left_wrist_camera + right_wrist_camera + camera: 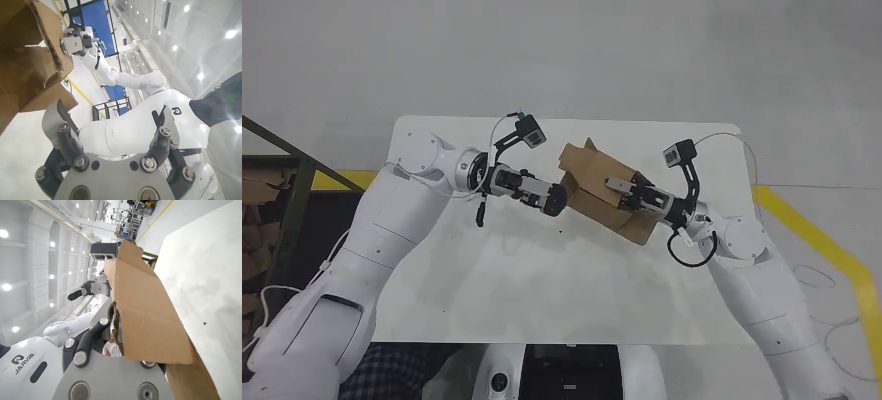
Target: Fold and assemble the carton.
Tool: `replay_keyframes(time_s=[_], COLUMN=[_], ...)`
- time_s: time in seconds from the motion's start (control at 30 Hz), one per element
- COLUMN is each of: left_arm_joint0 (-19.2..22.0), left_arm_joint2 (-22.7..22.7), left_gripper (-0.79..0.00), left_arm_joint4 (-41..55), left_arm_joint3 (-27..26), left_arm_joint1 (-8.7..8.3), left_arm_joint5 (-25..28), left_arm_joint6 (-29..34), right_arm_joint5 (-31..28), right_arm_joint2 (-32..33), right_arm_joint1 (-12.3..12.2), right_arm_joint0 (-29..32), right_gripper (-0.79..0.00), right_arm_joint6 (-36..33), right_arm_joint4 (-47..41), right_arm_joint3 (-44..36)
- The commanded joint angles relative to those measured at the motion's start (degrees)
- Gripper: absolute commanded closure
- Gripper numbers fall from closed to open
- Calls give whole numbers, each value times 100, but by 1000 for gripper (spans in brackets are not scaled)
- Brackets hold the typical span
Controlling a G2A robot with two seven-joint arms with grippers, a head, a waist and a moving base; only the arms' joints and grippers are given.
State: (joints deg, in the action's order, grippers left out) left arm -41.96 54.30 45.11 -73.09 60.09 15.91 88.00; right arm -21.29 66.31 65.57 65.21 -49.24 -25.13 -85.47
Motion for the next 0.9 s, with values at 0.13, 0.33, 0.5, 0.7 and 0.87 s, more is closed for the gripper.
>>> replay_keyframes(time_s=[0.13, 0.33, 0.5, 0.7, 0.87], left_arm_joint0=[46, 76, 101, 127, 126], left_arm_joint2=[-106, -161, -150, -110, -74], left_gripper=[-785, -785, -785, -785, -785], left_arm_joint4=[14, 0, -47, -52, -56], left_arm_joint3=[26, 77, 114, 164, 192], left_arm_joint1=[39, 68, 97, 127, 147], left_arm_joint5=[5, 23, 64, 82, 112], left_arm_joint6=[0, 0, -56, -120, -132], right_arm_joint5=[19, 70, 129, 202, 240], right_arm_joint2=[18, -12, -75, -150, -166], right_arm_joint1=[7, 17, 27, 42, 47], right_arm_joint0=[22, 94, 182, 276, 343], right_gripper=[0, 0, 0, 0, 0], right_arm_joint6=[79, 119, 142, 216, 265], right_arm_joint4=[4, 9, 25, 65, 93], right_arm_joint3=[-51, -211, -353, -478, -542])
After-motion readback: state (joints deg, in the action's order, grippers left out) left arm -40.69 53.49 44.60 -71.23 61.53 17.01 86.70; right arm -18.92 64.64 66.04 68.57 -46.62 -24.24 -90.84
